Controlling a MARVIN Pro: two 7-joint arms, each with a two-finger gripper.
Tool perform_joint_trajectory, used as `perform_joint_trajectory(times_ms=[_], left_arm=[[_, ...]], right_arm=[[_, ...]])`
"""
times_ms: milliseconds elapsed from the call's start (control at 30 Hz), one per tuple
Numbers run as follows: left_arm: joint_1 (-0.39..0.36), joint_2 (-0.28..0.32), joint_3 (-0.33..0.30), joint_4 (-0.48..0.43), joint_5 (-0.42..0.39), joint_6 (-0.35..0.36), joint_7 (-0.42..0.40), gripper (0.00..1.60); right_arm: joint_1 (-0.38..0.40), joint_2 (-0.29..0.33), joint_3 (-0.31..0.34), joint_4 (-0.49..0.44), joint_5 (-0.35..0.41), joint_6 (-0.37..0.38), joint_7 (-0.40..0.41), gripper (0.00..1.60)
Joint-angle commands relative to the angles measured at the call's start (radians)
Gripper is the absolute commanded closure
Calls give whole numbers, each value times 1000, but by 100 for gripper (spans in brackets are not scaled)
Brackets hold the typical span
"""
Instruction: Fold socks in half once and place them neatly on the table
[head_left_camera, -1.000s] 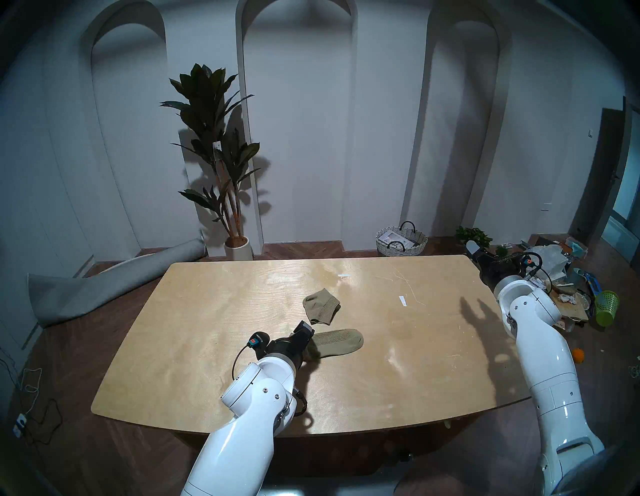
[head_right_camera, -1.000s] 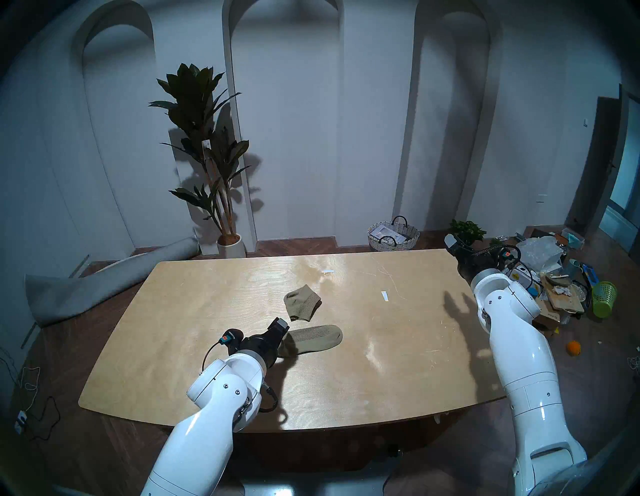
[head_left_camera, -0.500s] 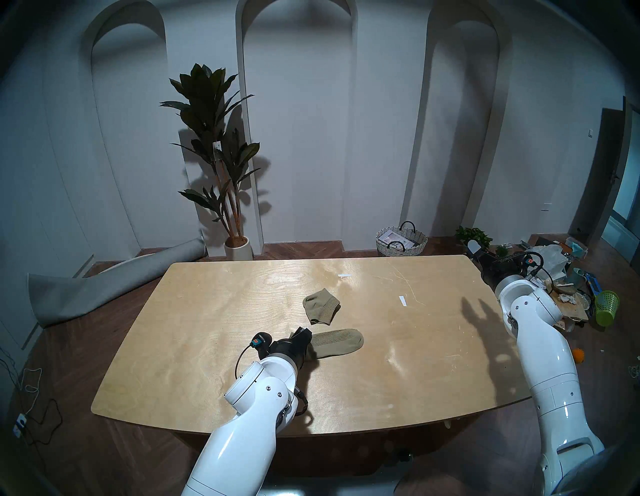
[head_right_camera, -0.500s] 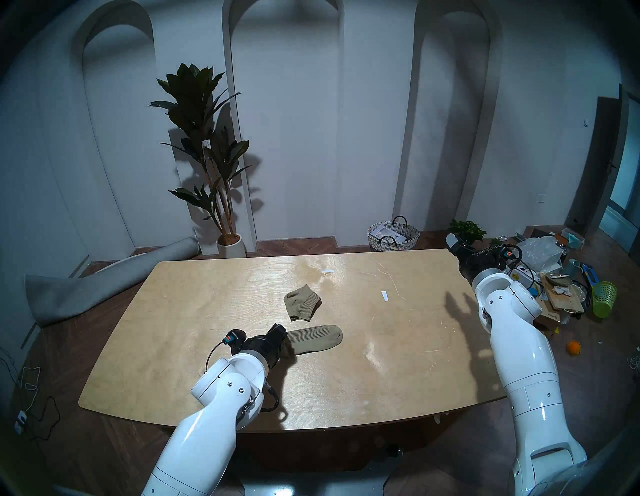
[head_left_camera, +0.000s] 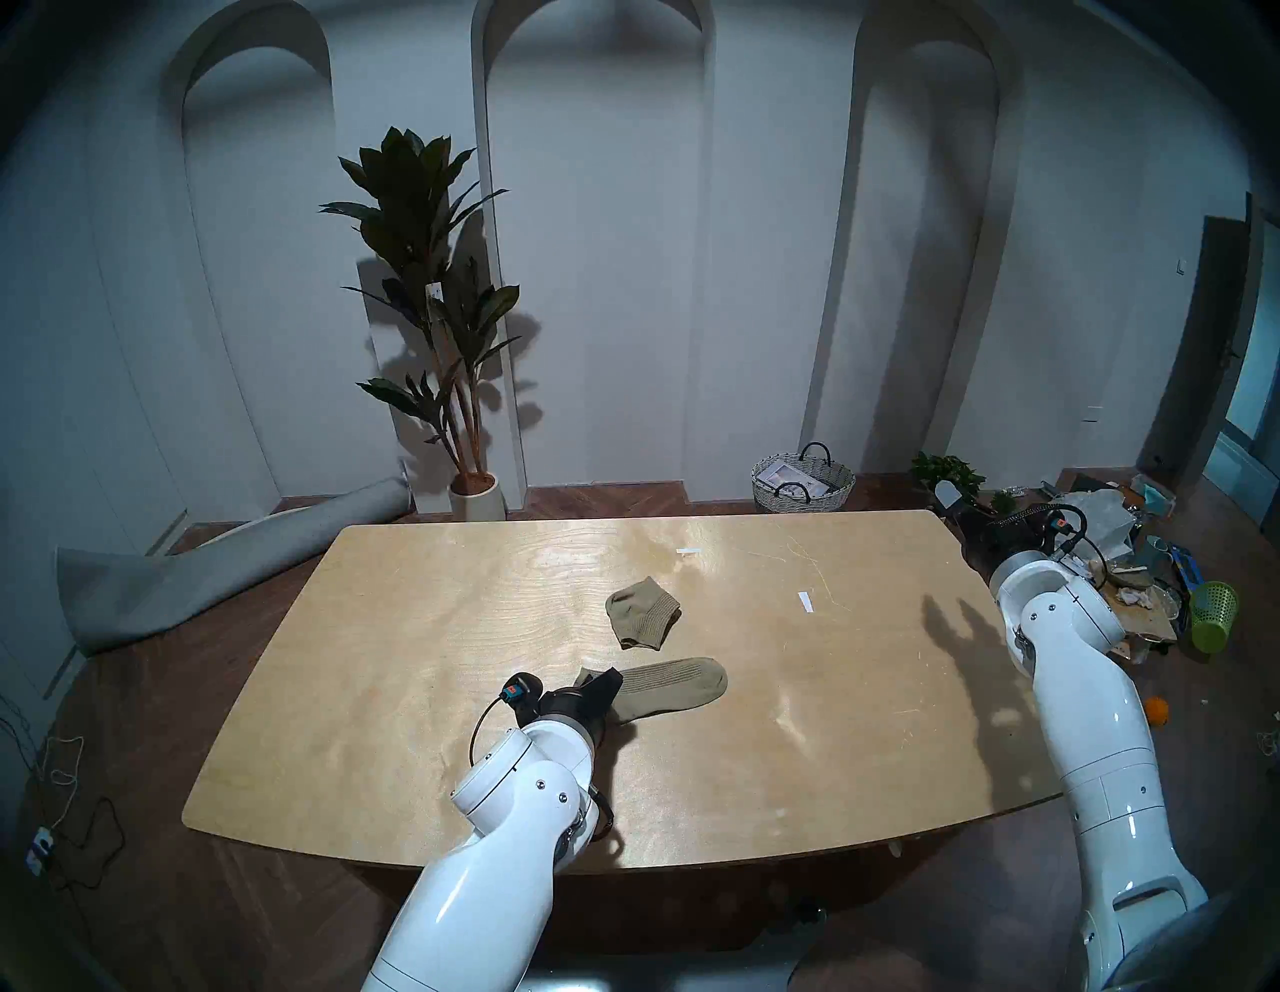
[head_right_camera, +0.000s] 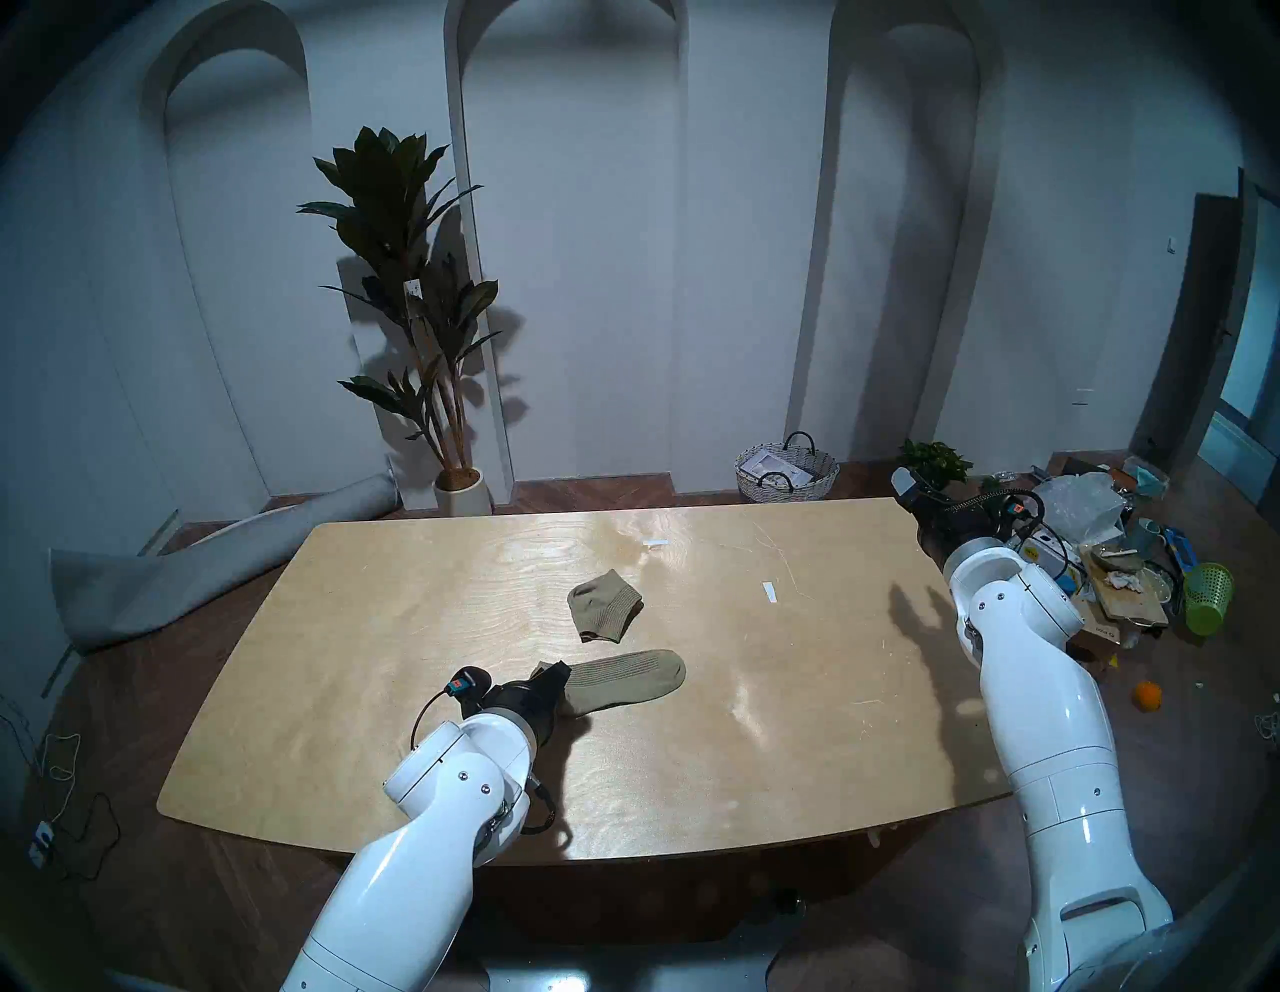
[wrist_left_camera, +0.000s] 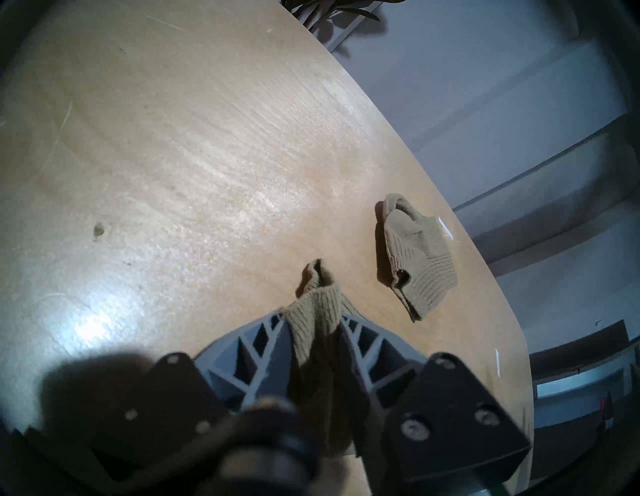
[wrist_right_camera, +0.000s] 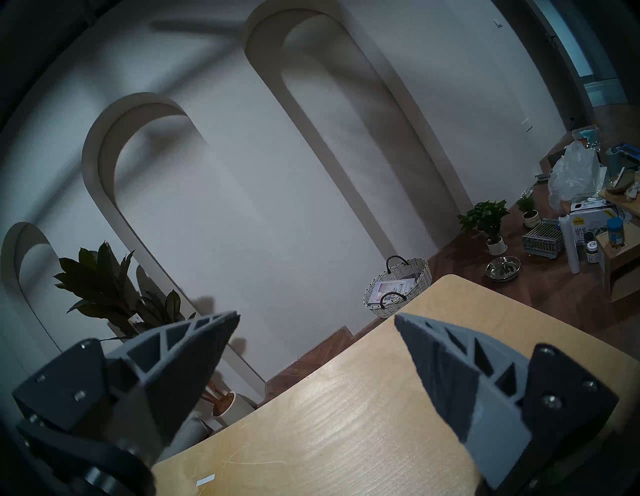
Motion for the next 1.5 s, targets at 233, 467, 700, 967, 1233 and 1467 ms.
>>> perform_joint_trajectory(times_ms=[233, 467, 700, 967, 1233, 1467], left_arm=[[2, 20, 17, -13, 91, -51, 31, 143], [8, 59, 18, -69, 145, -58, 54, 160], [15, 100, 36, -113, 211, -64, 65, 160], [-13, 119, 91, -133, 299, -31, 127, 160], [-41, 132, 113, -125, 376, -19, 182, 160], [-66, 136, 145, -116, 426, -11, 203, 160]], right_arm=[[1, -8, 8, -29, -3, -11, -7, 0], [-2, -11, 9, -32, -8, -10, -10, 0], [-3, -22, 3, -37, -14, -10, -15, 0], [0, -29, 0, -37, -19, -8, -19, 0], [4, -36, 0, -28, -18, -6, -22, 0], [11, -40, -5, -17, -22, -5, -20, 0]])
